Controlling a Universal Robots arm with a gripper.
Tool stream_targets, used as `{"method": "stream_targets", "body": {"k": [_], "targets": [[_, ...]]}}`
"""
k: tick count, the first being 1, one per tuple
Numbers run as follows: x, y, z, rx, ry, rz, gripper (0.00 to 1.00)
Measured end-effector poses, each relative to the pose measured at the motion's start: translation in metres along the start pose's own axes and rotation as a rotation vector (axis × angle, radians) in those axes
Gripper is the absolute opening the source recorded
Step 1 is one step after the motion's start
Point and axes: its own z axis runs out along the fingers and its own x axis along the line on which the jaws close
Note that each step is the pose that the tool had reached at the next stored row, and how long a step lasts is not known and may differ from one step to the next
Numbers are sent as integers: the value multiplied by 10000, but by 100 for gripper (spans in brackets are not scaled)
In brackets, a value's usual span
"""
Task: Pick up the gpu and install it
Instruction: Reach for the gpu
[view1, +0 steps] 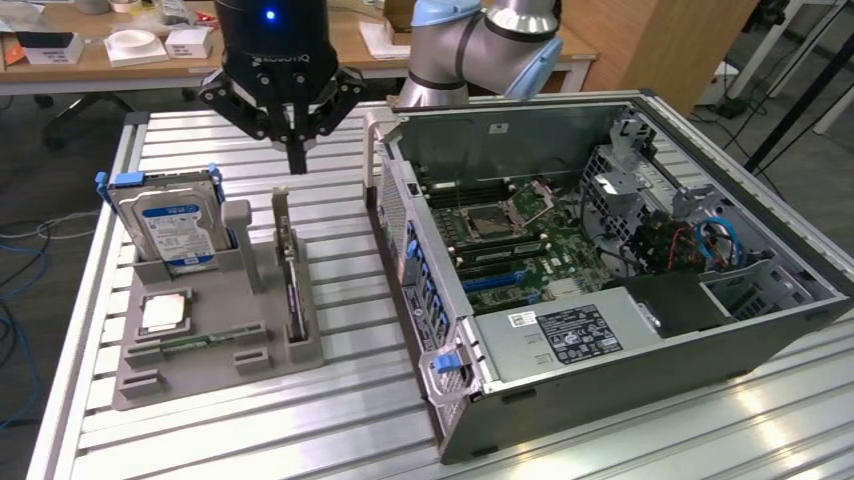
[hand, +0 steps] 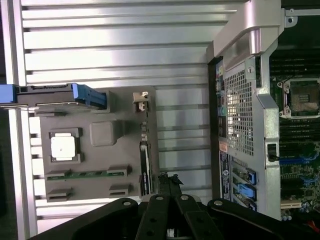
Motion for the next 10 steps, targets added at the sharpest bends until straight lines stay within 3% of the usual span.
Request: {"method": "stream_targets", "body": {"k": [10], "targets": [[93, -26, -3, -1, 0, 0, 11]]}}
